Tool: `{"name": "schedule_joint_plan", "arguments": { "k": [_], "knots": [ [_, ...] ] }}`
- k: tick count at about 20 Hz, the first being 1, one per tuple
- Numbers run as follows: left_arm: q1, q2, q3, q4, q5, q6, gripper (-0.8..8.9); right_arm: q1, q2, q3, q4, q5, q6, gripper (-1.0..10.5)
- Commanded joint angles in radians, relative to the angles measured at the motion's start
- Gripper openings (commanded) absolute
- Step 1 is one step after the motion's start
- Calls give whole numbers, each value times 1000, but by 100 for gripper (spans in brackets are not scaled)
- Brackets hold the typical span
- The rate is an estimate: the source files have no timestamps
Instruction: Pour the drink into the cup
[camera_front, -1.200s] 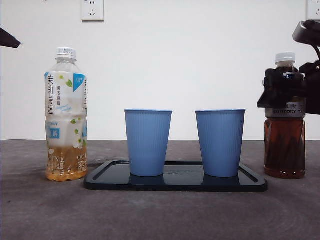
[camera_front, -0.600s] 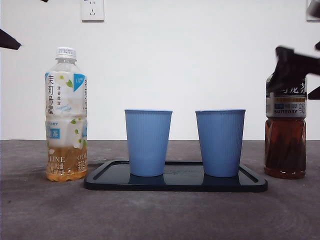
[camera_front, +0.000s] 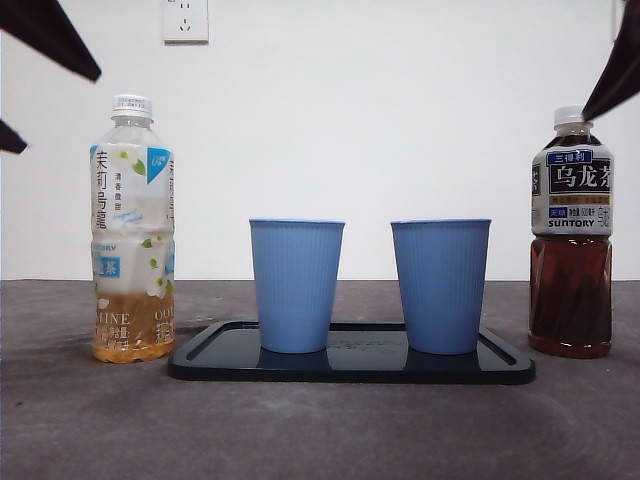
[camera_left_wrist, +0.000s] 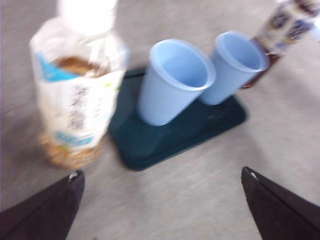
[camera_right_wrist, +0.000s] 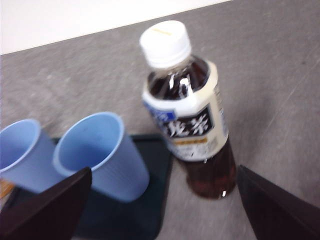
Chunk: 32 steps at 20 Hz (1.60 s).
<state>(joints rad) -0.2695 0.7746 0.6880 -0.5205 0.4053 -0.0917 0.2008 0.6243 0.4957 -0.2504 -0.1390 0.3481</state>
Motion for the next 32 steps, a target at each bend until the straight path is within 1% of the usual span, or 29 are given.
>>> {"name": "schedule_joint_plan", "arguments": {
  "k": [1, 5, 8, 10, 11, 13, 19, 24, 28, 32],
  "knots": [
    [-21, 18, -21, 47, -56, -31, 495, 13, -55, 44, -111, -5, 17, 464],
    [-53, 30, -107, 173, -152, -82, 495, 15, -141, 82, -214, -27, 12, 465],
    [-85, 31, -228, 393, -225, -85, 496, 15, -222, 96, -261, -49, 6, 464],
    [-93, 40, -296, 537, -272, -85, 496, 15, -256, 96, -277, -48, -2, 465],
    [-93, 54, -327, 608, -275, -81, 496, 15, -267, 96, -280, -48, -10, 464],
    [-93, 94, -360, 703, -275, -50, 496, 15, -272, 96, -279, -47, -16, 464],
    [-93, 239, -363, 884, -276, 3, 496, 15, -272, 96, -277, -44, -35, 464],
    [-93, 376, -363, 1047, -283, 22, 495, 15, -272, 96, -275, -44, -46, 464],
    [-93, 489, -360, 1212, -296, 29, 496, 15, -272, 96, -275, -44, -57, 464],
    [-93, 578, -351, 1334, -298, 37, 495, 15, -272, 96, -275, -44, -64, 464]
  ]
}}
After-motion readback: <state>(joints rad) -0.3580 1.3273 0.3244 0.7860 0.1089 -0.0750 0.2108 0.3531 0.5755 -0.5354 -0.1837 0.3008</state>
